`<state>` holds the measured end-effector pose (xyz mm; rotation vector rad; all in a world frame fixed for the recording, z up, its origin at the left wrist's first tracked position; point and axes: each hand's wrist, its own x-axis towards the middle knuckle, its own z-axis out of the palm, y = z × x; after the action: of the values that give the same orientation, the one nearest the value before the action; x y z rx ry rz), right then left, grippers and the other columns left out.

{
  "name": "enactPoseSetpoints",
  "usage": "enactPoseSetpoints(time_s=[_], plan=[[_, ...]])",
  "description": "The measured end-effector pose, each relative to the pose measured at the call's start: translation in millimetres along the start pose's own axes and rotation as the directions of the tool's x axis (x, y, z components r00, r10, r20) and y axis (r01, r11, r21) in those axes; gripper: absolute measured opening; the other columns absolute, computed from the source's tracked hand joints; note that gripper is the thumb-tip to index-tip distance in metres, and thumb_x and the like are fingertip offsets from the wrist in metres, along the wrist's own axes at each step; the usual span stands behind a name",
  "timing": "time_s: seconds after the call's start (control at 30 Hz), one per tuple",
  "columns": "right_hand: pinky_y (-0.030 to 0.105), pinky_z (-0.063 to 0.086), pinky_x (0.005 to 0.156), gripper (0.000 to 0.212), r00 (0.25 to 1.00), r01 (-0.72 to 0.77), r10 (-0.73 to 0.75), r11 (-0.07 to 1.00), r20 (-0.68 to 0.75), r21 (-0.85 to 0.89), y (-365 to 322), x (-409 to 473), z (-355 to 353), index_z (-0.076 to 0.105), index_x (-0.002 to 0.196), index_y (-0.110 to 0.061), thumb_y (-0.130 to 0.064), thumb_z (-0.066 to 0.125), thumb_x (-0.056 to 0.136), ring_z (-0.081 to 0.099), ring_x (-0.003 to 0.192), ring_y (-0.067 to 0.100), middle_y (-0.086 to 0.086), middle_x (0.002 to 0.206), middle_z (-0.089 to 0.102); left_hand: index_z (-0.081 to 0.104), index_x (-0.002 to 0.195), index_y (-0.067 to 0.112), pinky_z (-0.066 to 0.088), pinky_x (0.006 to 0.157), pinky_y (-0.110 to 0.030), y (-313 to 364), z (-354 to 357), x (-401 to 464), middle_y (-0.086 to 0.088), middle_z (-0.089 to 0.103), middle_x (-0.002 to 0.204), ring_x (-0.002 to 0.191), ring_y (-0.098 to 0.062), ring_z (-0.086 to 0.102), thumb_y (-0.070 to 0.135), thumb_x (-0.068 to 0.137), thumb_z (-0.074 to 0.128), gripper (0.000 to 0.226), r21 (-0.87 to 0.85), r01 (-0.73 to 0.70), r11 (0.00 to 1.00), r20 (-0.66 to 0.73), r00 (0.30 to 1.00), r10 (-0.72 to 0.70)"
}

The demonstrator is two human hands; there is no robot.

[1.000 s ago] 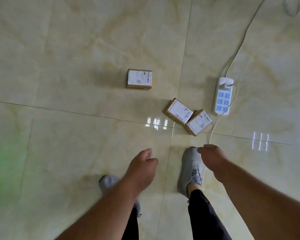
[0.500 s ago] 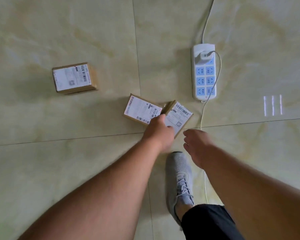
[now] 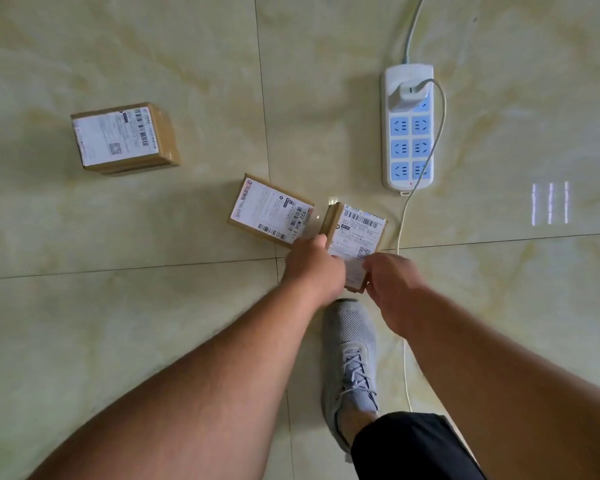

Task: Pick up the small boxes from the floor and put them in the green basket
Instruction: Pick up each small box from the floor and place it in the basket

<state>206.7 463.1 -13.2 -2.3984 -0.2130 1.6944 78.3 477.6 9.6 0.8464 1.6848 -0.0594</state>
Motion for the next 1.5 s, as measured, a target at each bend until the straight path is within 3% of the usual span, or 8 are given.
enactPoseSetpoints(time_s=[0.13, 0.3, 0.4, 0.53, 0.7, 1.13, 1.27, 1.5], plan=[[0.042, 0.055, 0.075, 0.03, 0.988, 0.154, -0.152, 0.985, 0.028, -0.082, -11, -57, -17, 0.079, 0.067, -0.031, -0.017, 0.052, 0.067, 0.069, 0.079, 0.029, 0.002, 0.07, 0.075, 0.072, 0.102, 0.012, 0.058, 0.075, -0.031, -3, -17, -49, -0.008, 0.073, 0.105, 0.095, -0.027, 0.069, 0.01, 0.089, 0.049, 0.026, -0.175, -0.064, 0.982, -0.067, 0.996, 0.053], [0.049, 0.058, 0.082, 0.032, 0.951, 0.31, -0.298, 0.918, 0.087, -0.247, -20, -138, 4, 0.076, 0.099, -0.016, -0.013, 0.053, 0.077, 0.072, 0.091, 0.031, 0.006, 0.095, 0.08, 0.068, 0.093, 0.023, 0.04, 0.053, 0.001, -24, -66, -127, 0.017, 0.068, 0.083, 0.074, 0.017, 0.061, 0.007, 0.091, 0.048, 0.025, -0.414, -0.128, 0.901, -0.169, 0.984, 0.062], [0.039, 0.057, 0.076, 0.033, 0.928, 0.372, -0.336, 0.861, 0.161, -0.346, -20, -188, 39, 0.075, 0.104, -0.02, -0.012, 0.052, 0.082, 0.073, 0.087, 0.023, 0.0, 0.096, 0.08, 0.068, 0.124, 0.029, 0.053, 0.076, -0.011, -55, -100, -166, 0.015, 0.074, 0.113, 0.099, 0.002, 0.067, 0.015, 0.097, 0.047, 0.037, -0.494, -0.133, 0.859, -0.199, 0.979, 0.037], [0.037, 0.06, 0.075, 0.036, 0.879, 0.474, -0.369, 0.747, 0.303, -0.466, -14, -249, 103, 0.075, 0.096, -0.03, -0.025, 0.048, 0.073, 0.074, 0.084, 0.013, -0.012, 0.09, 0.08, 0.067, 0.128, 0.032, 0.055, 0.095, -0.031, -115, -143, -208, 0.012, 0.073, 0.119, 0.106, -0.006, 0.067, 0.018, 0.1, 0.045, 0.038, -0.59, -0.144, 0.794, -0.294, 0.955, -0.046], [0.035, 0.059, 0.073, 0.032, 0.807, 0.587, -0.356, 0.57, 0.47, -0.575, 18, -326, 194, 0.073, 0.101, -0.028, -0.027, 0.047, 0.083, 0.074, 0.086, 0.015, -0.015, 0.088, 0.079, 0.07, 0.118, 0.029, 0.055, 0.093, -0.035, -204, -201, -270, 0.01, 0.076, 0.111, 0.101, -0.006, 0.069, 0.021, 0.101, 0.046, 0.031, -0.7, -0.18, 0.691, -0.395, 0.904, -0.165], [0.047, 0.056, 0.091, 0.024, 0.631, 0.775, -0.166, 0.122, 0.757, -0.62, 162, -561, 407, 0.068, 0.105, -0.022, -0.023, 0.047, 0.093, 0.07, 0.095, 0.02, -0.003, 0.101, 0.076, 0.07, 0.105, 0.026, 0.043, 0.063, -0.005, -453, -307, -447, 0.012, 0.075, 0.099, 0.085, 0.009, 0.066, 0.021, 0.102, 0.049, 0.022, -0.83, -0.298, 0.471, -0.52, 0.72, -0.46], [0.035, 0.057, 0.085, 0.027, 0.575, 0.818, -0.087, 0.051, 0.813, -0.573, 213, -610, 455, 0.068, 0.112, -0.027, -0.022, 0.046, 0.095, 0.069, 0.097, 0.013, -0.007, 0.108, 0.074, 0.072, 0.111, 0.024, 0.052, 0.077, -0.011, -515, -319, -490, 0.007, 0.077, 0.107, 0.096, -0.005, 0.07, 0.014, 0.1, 0.049, 0.028, -0.865, -0.363, 0.347, -0.501, 0.671, -0.547], [0.041, 0.057, 0.091, 0.027, 0.519, 0.854, 0.043, -0.061, 0.854, -0.516, 269, -657, 529, 0.066, 0.115, -0.022, -0.02, 0.046, 0.097, 0.067, 0.102, 0.019, -0.001, 0.114, 0.072, 0.072, 0.12, 0.032, 0.053, 0.094, -0.025, -585, -347, -529, 0.016, 0.077, 0.112, 0.104, -0.004, 0.071, 0.011, 0.1, 0.047, 0.039, -0.895, -0.41, 0.176, -0.416, 0.626, -0.659]])
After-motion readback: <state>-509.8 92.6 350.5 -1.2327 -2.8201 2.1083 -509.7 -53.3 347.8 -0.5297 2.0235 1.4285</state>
